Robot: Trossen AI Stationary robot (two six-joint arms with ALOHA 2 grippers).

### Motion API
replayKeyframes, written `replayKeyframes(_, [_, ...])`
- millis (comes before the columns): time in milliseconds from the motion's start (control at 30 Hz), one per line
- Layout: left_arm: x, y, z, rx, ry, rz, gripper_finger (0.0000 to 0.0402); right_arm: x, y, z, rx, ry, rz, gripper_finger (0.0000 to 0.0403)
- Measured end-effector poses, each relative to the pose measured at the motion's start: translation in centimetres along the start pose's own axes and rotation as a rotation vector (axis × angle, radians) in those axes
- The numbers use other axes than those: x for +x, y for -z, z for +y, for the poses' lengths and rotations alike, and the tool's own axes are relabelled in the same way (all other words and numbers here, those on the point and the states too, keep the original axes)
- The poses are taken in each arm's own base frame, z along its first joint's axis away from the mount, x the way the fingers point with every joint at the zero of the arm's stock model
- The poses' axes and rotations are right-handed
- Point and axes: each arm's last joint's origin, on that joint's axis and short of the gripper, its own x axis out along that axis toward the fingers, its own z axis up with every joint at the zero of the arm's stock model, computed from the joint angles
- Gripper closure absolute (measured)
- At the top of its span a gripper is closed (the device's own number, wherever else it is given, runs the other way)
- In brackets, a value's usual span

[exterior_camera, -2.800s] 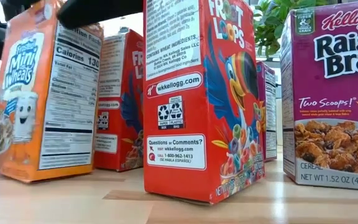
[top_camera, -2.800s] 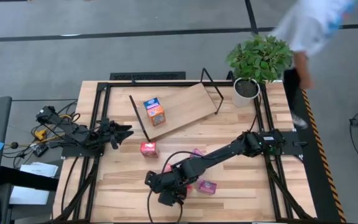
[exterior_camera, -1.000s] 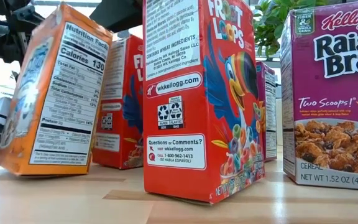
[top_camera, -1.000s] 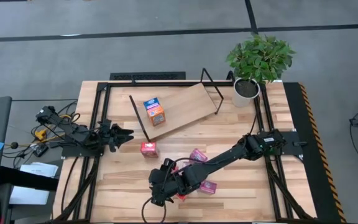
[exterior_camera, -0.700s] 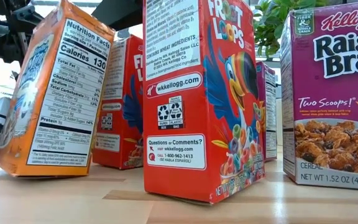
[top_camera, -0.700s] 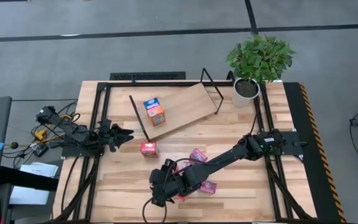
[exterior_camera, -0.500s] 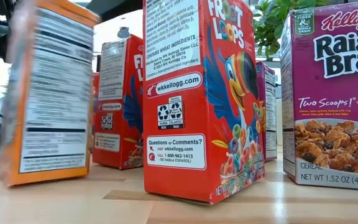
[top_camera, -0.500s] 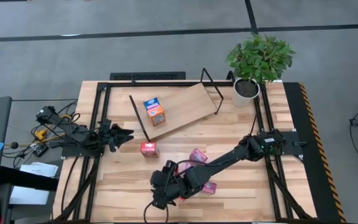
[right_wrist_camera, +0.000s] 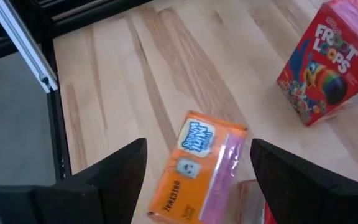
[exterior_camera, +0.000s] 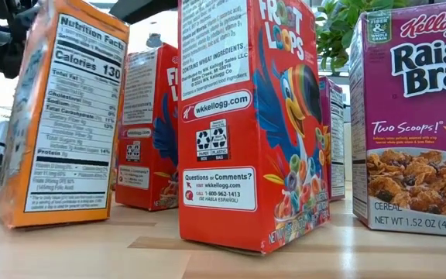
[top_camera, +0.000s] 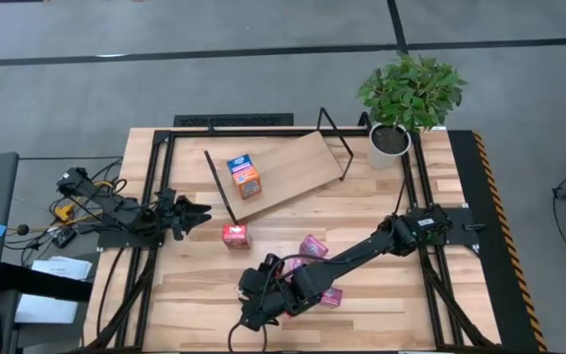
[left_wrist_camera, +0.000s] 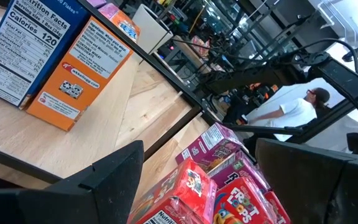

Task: Stack cereal on shelf
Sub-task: Put the orange cereal box on the shelf aligned with the other orange cereal box

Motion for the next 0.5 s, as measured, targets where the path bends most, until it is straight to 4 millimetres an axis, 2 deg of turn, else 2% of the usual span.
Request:
replayKeyframes(333, [0.0,0.0,0.0,0.001,0.000,0.000,0.0101,-0.1,0.1,0.1,0.010,0.016,-0.017,0.0092])
replayKeyframes(500, [0.0,0.0,0.0,0.001,0.000,0.000,0.0101,1.6,1.4,0.4,0.007,0.022,0.009,0.0092])
